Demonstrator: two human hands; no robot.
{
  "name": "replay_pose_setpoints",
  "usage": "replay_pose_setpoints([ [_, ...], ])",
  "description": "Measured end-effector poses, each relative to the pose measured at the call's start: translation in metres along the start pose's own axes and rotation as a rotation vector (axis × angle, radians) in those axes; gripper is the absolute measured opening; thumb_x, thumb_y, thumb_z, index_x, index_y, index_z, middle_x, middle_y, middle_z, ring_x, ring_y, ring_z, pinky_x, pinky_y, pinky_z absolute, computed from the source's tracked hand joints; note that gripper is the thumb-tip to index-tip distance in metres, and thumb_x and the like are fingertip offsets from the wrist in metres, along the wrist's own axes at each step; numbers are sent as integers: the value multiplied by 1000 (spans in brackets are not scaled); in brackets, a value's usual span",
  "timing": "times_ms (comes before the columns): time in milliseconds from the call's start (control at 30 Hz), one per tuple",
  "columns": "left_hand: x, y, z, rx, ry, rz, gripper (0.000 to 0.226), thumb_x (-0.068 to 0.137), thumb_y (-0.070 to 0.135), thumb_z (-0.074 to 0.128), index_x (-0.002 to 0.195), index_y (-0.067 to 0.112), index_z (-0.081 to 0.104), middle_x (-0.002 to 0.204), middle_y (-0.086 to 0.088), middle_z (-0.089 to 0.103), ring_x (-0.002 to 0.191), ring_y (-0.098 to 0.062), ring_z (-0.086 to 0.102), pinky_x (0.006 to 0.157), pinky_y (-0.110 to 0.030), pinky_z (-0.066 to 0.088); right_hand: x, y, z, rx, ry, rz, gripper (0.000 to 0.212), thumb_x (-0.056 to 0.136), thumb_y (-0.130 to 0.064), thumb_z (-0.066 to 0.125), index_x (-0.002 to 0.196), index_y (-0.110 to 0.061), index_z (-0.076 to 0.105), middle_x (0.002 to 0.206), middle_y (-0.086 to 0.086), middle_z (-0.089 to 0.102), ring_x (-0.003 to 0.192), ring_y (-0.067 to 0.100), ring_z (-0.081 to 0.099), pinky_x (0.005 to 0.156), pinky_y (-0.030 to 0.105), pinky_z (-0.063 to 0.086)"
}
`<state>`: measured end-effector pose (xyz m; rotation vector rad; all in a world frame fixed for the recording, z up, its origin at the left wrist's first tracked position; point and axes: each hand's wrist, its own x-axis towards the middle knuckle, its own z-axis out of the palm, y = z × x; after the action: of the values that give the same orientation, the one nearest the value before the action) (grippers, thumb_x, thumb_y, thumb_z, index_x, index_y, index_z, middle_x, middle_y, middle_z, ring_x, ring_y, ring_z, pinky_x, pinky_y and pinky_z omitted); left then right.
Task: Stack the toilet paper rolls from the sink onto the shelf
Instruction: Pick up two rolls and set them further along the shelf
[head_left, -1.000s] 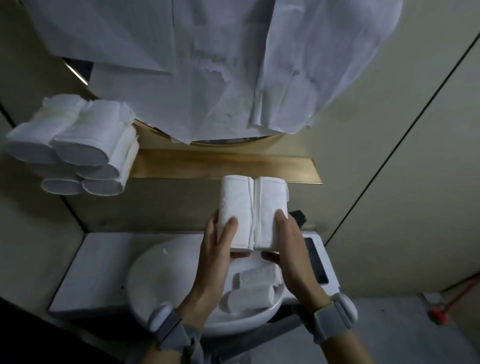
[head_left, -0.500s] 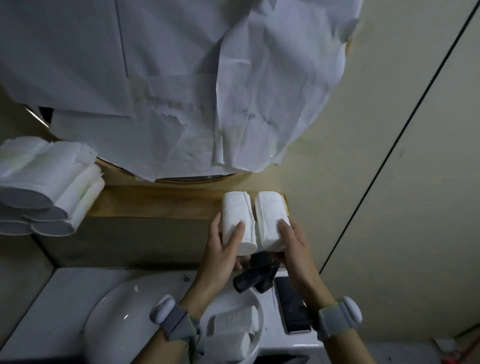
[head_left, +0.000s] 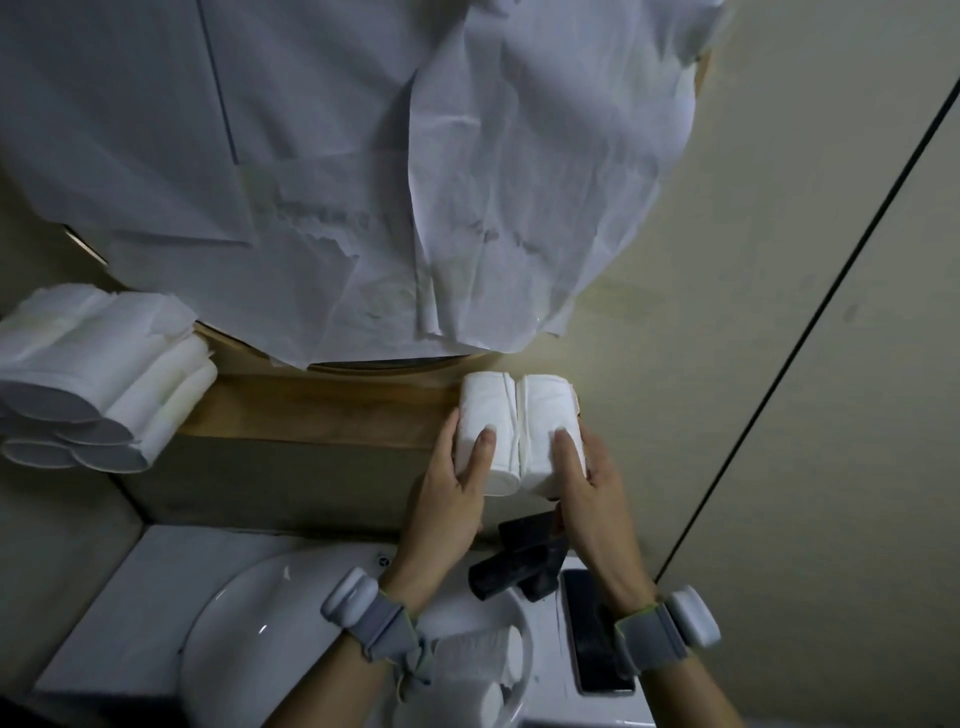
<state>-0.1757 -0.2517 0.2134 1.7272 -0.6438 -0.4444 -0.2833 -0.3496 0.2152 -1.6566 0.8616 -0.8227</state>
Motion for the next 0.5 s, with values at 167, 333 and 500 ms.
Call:
replay_pose_setpoints([
  [167, 1, 2, 3, 25, -10, -11, 66, 92, 64, 39, 153, 44, 21, 126, -3, 61, 69, -17, 58, 40, -14, 44, 2, 0, 0, 1, 28, 26, 32, 97, -57, 44, 121, -42, 59, 101, -5, 71, 91, 22, 70, 83, 51, 59],
  [333, 4, 2, -2, 67, -35, -7, 67, 92, 67, 38, 153, 45, 20, 116, -3, 65, 60, -15, 59, 41, -17, 44, -3, -1, 3, -15, 33, 21, 47, 92, -66, 40, 128, -41, 55, 113, -7, 69, 101, 21, 68, 92, 53, 55],
  [500, 3, 5, -2, 113, -54, 4, 69, 91, 70, 33, 153, 45, 17, 111, 2, 65, 54, -13, 59, 45, -20, 47, -4, -3, 2, -17, 28, 20, 44, 92, -66, 40, 124, -41, 55, 107, -9, 69, 97, 22, 67, 91, 56, 55],
])
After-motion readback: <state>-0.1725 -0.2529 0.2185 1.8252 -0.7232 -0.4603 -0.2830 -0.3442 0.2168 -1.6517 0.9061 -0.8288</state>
